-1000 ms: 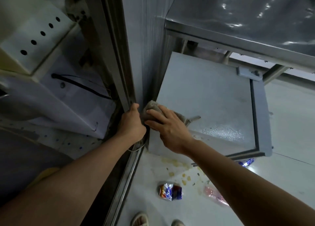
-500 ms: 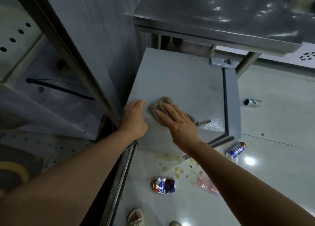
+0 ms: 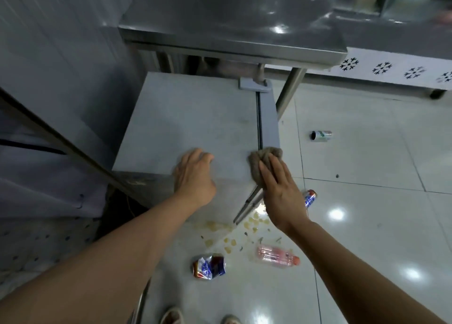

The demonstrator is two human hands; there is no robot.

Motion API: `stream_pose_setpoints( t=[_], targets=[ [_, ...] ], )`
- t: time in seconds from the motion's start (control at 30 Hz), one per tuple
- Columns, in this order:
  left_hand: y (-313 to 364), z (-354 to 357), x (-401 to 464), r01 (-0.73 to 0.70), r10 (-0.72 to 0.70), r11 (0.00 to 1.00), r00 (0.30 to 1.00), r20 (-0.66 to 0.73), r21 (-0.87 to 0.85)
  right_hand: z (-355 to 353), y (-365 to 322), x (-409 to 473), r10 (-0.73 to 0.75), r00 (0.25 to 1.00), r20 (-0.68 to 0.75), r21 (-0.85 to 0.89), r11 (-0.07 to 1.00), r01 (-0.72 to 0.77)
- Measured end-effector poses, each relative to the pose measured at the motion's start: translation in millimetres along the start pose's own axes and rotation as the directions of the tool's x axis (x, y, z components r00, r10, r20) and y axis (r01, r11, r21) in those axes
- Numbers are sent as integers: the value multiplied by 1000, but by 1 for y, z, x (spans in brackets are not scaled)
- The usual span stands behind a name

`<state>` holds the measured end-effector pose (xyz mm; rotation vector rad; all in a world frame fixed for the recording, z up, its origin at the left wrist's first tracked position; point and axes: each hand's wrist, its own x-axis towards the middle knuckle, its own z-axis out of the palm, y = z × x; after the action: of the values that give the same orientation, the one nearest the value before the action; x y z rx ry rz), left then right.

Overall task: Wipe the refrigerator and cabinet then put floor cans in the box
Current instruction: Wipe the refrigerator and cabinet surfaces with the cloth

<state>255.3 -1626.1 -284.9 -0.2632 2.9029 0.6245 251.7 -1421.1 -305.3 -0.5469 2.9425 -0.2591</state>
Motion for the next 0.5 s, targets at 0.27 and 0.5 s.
stream_pose_setpoints(
  t=[0.27,0.5],
  targets=[
    [39,15,32,-54,54,999,998,-36,0,3,24,50,-84,995,49,22,996,83],
    [29,25,46,-64,65,998,996,-67,25,-5,33,128,-24,1000,-2,91,996,24]
  ],
)
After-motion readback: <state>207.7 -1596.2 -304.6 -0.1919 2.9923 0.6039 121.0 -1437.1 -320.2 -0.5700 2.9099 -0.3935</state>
